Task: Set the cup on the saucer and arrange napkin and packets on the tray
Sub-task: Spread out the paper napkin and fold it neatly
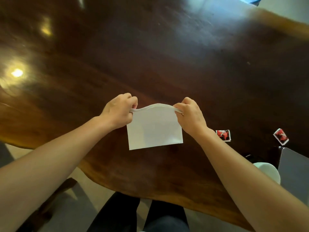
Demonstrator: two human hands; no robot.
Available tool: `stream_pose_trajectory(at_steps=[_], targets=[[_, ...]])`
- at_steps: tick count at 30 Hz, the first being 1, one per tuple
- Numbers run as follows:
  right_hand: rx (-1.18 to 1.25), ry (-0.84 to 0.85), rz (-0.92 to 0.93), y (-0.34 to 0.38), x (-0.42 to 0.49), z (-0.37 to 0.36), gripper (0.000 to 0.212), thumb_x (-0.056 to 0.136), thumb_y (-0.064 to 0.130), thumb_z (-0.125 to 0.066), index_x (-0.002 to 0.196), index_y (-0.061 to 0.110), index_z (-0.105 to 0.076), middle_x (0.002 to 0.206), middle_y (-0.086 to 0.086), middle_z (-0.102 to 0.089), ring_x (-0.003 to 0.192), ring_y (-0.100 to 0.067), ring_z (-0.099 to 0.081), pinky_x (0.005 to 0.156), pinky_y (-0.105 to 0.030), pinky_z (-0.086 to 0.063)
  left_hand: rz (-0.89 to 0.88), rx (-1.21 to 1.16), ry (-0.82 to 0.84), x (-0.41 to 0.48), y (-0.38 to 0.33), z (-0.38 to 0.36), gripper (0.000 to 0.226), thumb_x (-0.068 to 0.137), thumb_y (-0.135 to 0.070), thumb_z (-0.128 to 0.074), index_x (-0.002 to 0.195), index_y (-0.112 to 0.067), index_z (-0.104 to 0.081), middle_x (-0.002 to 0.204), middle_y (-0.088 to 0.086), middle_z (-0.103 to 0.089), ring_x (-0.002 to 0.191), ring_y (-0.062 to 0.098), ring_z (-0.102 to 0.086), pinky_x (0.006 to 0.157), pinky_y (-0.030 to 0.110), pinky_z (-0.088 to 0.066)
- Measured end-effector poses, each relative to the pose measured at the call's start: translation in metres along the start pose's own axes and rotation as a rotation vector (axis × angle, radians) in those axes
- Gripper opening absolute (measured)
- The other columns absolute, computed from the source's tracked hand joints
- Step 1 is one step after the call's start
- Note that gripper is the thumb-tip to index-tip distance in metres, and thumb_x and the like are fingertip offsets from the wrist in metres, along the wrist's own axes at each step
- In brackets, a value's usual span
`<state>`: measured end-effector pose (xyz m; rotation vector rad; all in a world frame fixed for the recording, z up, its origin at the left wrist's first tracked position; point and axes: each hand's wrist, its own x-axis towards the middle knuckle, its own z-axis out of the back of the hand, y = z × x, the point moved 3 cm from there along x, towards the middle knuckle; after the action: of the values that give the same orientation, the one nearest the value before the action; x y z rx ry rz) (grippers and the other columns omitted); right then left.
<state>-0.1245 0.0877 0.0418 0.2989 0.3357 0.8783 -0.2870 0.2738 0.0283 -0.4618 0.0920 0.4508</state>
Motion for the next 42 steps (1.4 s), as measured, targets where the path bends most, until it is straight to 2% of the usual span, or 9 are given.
stream_pose_trajectory(at_steps=[4,8,14,19,22,26,29,32,42], targets=[[-0.124,-0.018,0.156,-0.005,-0.042,0.000,0.028,0.088,-0.004,-0.067,0.109,0.012,-0.077,0.102,-0.009,-0.062,0.099,-0.030,-0.055,0.068,-0.042,-0.057,-0.160,0.086,0.017,-0.038,-0.022,-0.007,0.018,0.077,-0.004,-0.067,0.084,-0.015,-0.054,0.091,0.004,-0.054,0.083,0.023,-0.051,0.057,0.037,-0.052],[-0.252,0.098,0.184,-0.022,-0.075,-0.028,0.031,0.082,-0.003,-0.070,0.110,0.011,-0.074,0.119,-0.014,-0.065,0.115,-0.037,-0.054,0.081,-0.047,-0.057,-0.243,0.182,0.099,-0.066,-0.032,-0.037,0.013,0.072,-0.002,-0.066,0.083,-0.007,-0.061,0.089,0.012,-0.060,0.081,0.031,-0.054,0.059,0.043,-0.052],[-0.320,0.193,0.138,-0.041,-0.095,-0.061,0.040,0.084,-0.002,-0.067,0.124,0.005,-0.064,0.134,-0.015,-0.059,0.123,-0.037,-0.050,0.088,-0.048,-0.055,-0.280,0.322,0.174,-0.080,-0.036,-0.075,0.020,0.071,-0.020,-0.068,0.087,-0.010,-0.062,0.083,0.011,-0.060,0.077,0.032,-0.054,0.059,0.039,-0.042],[-0.287,0.228,0.073,-0.041,-0.097,-0.069,0.049,0.083,0.002,-0.063,0.131,0.007,-0.058,0.142,-0.012,-0.051,0.128,-0.035,-0.043,0.095,-0.047,-0.049,-0.233,0.354,0.207,-0.080,-0.032,-0.089,0.041,0.082,-0.050,-0.058,0.100,-0.014,-0.061,0.096,0.009,-0.058,0.090,0.029,-0.050,0.071,0.040,-0.042],[-0.242,0.165,0.024,-0.031,-0.094,-0.064,0.043,0.084,0.004,-0.062,0.126,0.009,-0.060,0.138,-0.012,-0.055,0.132,-0.034,-0.042,0.103,-0.046,-0.043,-0.279,0.324,0.156,-0.079,-0.036,-0.087,0.049,0.082,-0.048,-0.063,0.115,-0.011,-0.062,0.117,0.014,-0.059,0.109,0.034,-0.053,0.088,0.045,-0.048],[-0.124,0.017,0.104,-0.001,-0.083,-0.073,0.049,0.083,0.008,-0.067,0.131,0.002,-0.056,0.135,-0.016,-0.057,0.135,-0.038,-0.045,0.107,-0.052,-0.044,-0.300,0.338,0.152,-0.077,-0.034,-0.098,0.073,0.096,-0.049,-0.051,0.152,-0.004,-0.037,0.159,0.024,-0.031,0.150,0.042,-0.024,0.120,0.052,-0.026],[-0.139,0.134,0.195,0.021,-0.079,-0.105,0.057,0.101,0.031,-0.039,0.152,0.008,-0.029,0.162,-0.012,-0.027,0.152,-0.033,-0.013,0.121,-0.052,-0.020,-0.271,0.357,0.180,-0.076,-0.025,-0.112,0.076,0.102,-0.053,-0.027,0.159,-0.005,-0.011,0.167,0.020,-0.007,0.155,0.037,-0.002,0.126,0.048,-0.008],[-0.200,0.194,0.217,0.021,-0.068,-0.135,0.060,0.105,0.043,-0.020,0.157,0.014,-0.013,0.167,-0.008,-0.010,0.153,-0.029,0.003,0.122,-0.055,-0.011,-0.225,0.329,0.169,-0.073,-0.015,-0.125,0.079,0.101,-0.056,-0.019,0.159,-0.004,-0.005,0.168,0.018,-0.003,0.155,0.034,0.001,0.126,0.048,-0.009],[-0.383,0.133,0.168,-0.037,-0.046,-0.136,0.070,0.100,0.057,-0.015,0.158,0.019,-0.004,0.167,-0.001,-0.006,0.153,-0.027,0.004,0.122,-0.055,-0.004,-0.185,0.318,0.088,-0.074,-0.002,-0.140,0.087,0.097,-0.064,-0.017,0.159,-0.004,-0.001,0.167,0.019,0.003,0.155,0.036,0.001,0.126,0.049,-0.004]])
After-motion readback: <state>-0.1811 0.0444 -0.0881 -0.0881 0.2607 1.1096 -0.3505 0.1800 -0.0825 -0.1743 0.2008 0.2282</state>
